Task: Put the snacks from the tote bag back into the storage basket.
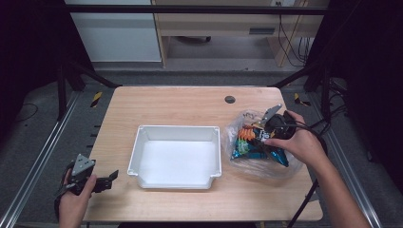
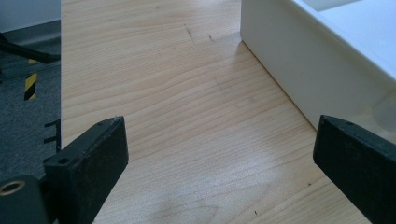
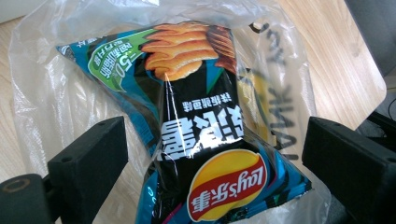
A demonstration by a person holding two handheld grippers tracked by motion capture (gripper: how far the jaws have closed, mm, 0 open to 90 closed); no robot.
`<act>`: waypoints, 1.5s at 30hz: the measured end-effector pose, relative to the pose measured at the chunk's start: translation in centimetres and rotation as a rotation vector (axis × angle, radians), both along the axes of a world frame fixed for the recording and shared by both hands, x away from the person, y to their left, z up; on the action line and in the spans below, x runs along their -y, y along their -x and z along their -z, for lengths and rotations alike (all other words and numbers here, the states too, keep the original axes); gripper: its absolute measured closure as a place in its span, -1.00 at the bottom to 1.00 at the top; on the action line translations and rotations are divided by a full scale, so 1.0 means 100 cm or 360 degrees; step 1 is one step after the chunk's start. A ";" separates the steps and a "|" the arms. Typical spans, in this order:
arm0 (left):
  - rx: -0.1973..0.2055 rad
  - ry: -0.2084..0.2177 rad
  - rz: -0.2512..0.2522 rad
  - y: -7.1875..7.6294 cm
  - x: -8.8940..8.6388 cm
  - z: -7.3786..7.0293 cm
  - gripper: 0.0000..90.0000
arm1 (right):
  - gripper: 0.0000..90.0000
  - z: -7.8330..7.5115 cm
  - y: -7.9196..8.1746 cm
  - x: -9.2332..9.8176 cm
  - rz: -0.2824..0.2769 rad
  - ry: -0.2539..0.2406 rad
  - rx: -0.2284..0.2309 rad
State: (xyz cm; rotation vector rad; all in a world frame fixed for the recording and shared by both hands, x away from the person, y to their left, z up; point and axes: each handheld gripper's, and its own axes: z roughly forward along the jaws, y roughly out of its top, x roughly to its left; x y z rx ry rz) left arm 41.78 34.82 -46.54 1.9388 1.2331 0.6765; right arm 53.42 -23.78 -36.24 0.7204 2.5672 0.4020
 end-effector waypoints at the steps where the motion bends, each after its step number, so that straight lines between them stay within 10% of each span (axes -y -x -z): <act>1: 0.0002 0.0008 -0.0003 0.000 0.001 0.000 -0.93 | -0.84 0.000 0.000 0.000 -0.0007 0.0005 -0.0002; 45: -0.0011 -0.0012 -0.0009 0.000 -0.001 0.000 -0.93 | -0.83 0.019 -0.018 -0.019 -0.0089 0.0040 -0.0105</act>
